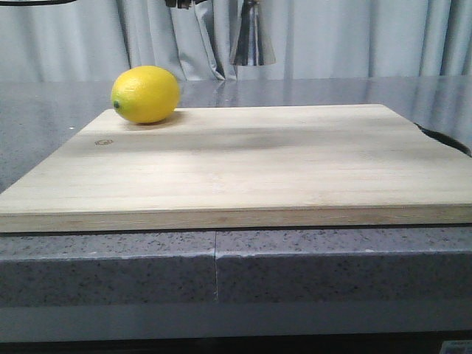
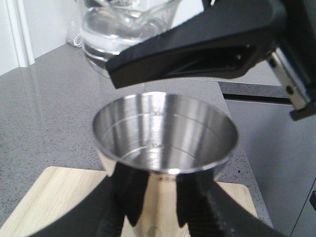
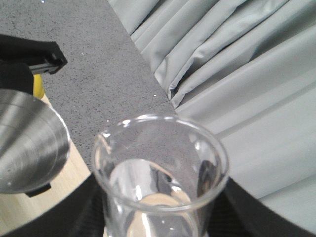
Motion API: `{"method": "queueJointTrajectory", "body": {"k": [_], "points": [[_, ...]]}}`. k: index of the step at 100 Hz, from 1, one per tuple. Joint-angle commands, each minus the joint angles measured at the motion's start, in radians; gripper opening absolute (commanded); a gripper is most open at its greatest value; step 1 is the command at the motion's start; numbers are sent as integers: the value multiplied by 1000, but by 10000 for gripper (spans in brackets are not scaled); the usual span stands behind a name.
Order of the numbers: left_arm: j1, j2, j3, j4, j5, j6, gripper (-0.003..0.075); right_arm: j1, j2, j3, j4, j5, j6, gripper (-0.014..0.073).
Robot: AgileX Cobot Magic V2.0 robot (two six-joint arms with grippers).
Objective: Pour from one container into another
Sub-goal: 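Lift the beaker with the right gripper and bring it over the jigger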
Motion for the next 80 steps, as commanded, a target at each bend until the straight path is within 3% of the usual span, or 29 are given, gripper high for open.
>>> {"method": "queueJointTrajectory", "body": {"k": [1,80], "points": [[-8,-52,-23,-83,100,-6,237,2,-26,-40,-56,-94,-10,273],[-8,-52,-23,-83,100,-6,237,2,-25,-40,-249,-131,-10,273]]}}
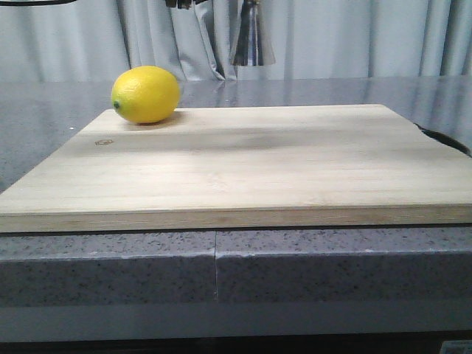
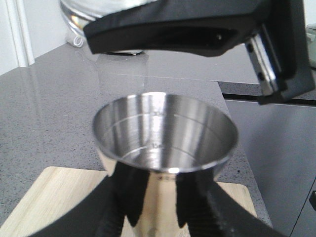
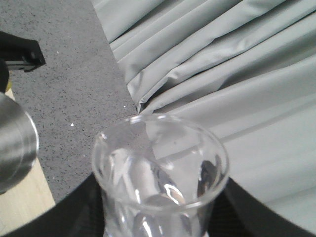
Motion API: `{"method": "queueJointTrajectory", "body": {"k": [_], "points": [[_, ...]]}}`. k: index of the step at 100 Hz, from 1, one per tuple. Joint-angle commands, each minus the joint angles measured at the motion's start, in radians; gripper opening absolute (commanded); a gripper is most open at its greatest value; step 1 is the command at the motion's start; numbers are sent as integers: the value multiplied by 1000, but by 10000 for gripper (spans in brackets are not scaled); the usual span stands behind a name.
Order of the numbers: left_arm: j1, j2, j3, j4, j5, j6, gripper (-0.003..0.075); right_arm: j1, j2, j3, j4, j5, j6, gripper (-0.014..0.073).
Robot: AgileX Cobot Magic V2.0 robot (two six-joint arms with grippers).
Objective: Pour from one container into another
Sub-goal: 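Lift the beaker with the right gripper and bring it over the jigger, then tilt the beaker with the right gripper, pouring water into the jigger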
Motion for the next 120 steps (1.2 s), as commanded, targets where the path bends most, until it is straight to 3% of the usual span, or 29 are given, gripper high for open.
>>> {"method": "queueJointTrajectory", "body": {"k": [1,22,120], "points": [[-8,-52,-23,-83,100,-6,237,2,-27,-39,-45,-70,-10,273],[-8,-52,-23,-83,100,-6,237,25,-27,-39,-121,-70,-10,273],[-8,-52,-23,-83,100,-6,237,24,-27,-39,-230,-121,-10,273]]}}
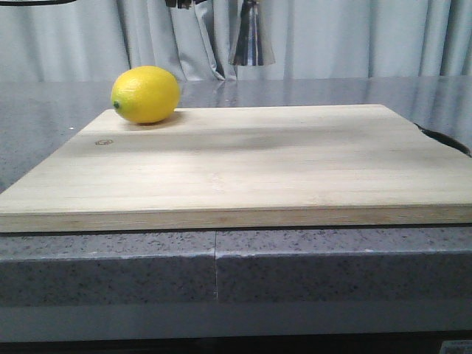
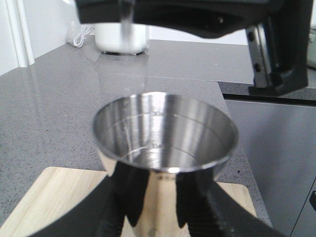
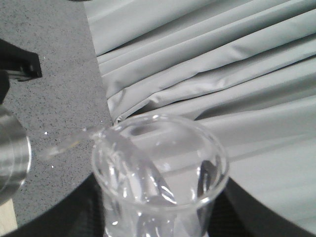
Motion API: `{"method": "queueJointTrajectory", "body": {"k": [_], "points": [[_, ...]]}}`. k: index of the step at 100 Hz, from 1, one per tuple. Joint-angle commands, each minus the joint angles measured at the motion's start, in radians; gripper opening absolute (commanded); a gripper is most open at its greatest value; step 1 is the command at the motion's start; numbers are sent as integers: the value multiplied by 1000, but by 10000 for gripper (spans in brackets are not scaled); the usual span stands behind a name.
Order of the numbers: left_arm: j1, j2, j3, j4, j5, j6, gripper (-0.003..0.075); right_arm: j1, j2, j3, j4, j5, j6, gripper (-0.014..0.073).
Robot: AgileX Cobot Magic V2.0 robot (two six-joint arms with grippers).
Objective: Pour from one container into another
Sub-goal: 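Tilt the beaker with the right gripper, pouring water into the jigger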
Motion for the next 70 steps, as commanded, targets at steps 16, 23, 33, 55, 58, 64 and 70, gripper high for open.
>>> {"method": "queueJointTrajectory", "body": {"k": [16,23,33,55,58,64,70], "points": [[-8,-52,-23,-83,100,-6,237,-1,-27,-39,-52,-63,-8,273],[-8,-52,-23,-83,100,-6,237,-1,-27,-39,-55,-69,-8,273],[-8,-52,-23,-83,100,-6,237,-1,-27,-39,-61,-85,-8,273],[-8,-52,-23,-83,100,-6,237,-1,-27,-39,-89,-89,-8,273],[-8,-52,-23,-83,100,-6,237,-1,-27,-39,-94,-89,-8,273],[-8,-52,-23,-83,100,-6,237,-1,-27,-39,-94,-89,-8,273],[-8,-52,-23,-83,100,-6,237,-1,-27,-39,-99,-89,-8,273]]}}
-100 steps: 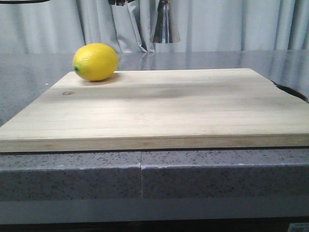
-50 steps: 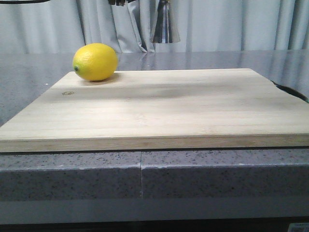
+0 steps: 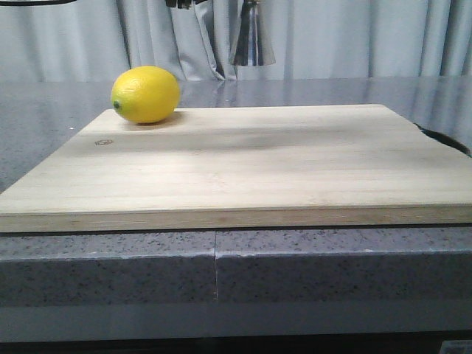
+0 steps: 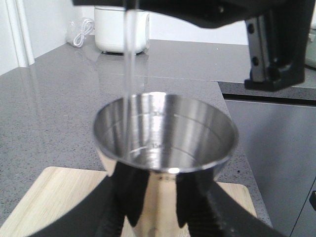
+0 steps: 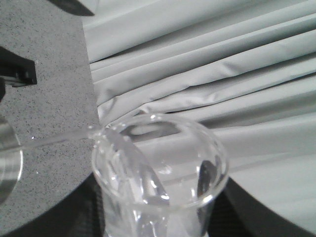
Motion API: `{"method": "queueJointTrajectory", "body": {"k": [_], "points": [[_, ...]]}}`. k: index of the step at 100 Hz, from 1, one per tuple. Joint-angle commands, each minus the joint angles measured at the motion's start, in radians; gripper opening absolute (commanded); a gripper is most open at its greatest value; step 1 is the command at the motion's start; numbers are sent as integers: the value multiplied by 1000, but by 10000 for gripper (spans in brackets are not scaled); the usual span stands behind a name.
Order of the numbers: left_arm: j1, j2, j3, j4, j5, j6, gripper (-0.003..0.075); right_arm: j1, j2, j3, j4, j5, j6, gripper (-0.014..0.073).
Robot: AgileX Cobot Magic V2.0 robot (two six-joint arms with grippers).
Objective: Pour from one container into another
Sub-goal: 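Tilt the beaker with the right gripper, pouring water into the jigger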
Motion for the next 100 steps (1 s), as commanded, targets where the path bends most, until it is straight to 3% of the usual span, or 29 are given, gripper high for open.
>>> {"method": "queueJointTrajectory", "body": {"k": [1,100], "points": [[-8,-52,-23,-83,100,-6,237,-1,-27,-39,-28,-49,-8,273],[-8,-52,-23,-83,100,-6,237,-1,-27,-39,-173,-52,-8,273]]}}
